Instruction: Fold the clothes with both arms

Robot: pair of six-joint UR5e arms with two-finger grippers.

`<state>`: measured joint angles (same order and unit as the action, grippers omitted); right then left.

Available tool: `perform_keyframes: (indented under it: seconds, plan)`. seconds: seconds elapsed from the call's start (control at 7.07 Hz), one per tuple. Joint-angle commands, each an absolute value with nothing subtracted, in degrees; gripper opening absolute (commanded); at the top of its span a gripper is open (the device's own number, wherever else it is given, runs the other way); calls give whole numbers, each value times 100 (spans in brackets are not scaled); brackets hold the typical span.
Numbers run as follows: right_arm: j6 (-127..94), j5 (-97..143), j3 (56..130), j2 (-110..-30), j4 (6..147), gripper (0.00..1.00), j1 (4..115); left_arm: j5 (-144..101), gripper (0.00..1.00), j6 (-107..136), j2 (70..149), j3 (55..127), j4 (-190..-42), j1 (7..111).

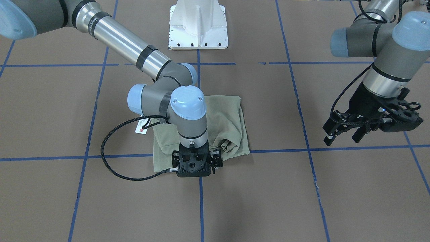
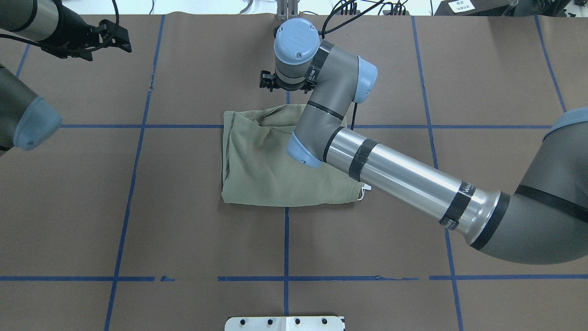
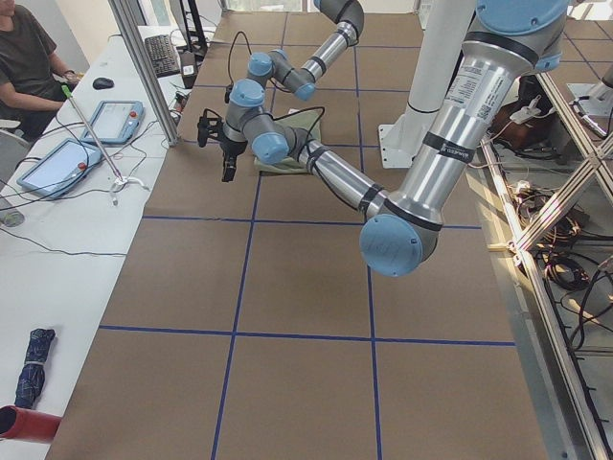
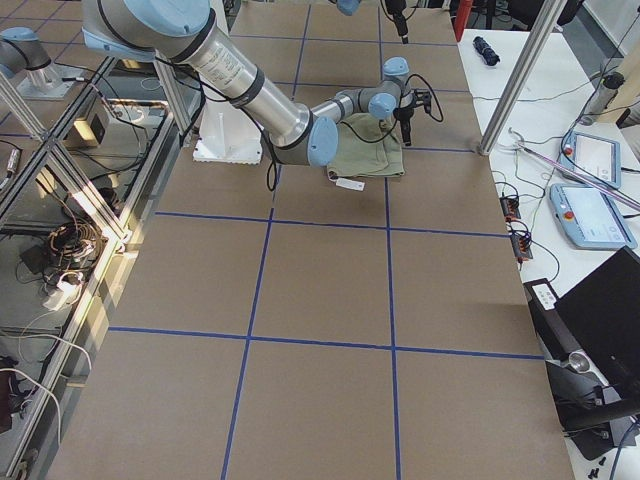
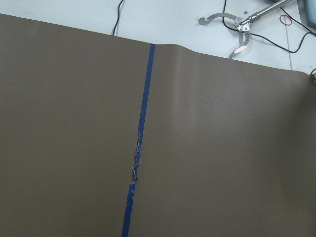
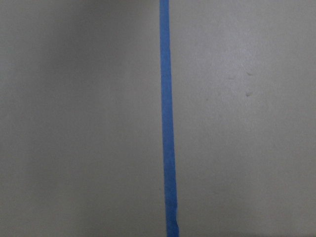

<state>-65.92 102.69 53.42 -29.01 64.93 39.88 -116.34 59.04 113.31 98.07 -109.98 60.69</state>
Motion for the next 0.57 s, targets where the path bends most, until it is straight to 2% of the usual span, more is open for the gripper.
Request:
perform_keyframes:
  seconds: [0.0, 0.28, 0.42]
  plan:
    - [-5956, 11298, 7195, -4132, 7325, 100, 4602, -12133, 100, 4876, 10743, 10158, -11101, 6125]
    - [-4656, 12395, 8704, -5600, 8031, 100, 5741, -12278, 100, 3823, 10076, 10397, -11022, 6616]
    - [-3805, 13071, 8980, -6216, 8111, 100, 6522, -12287, 100, 2840, 9898, 10354, -10673, 6966]
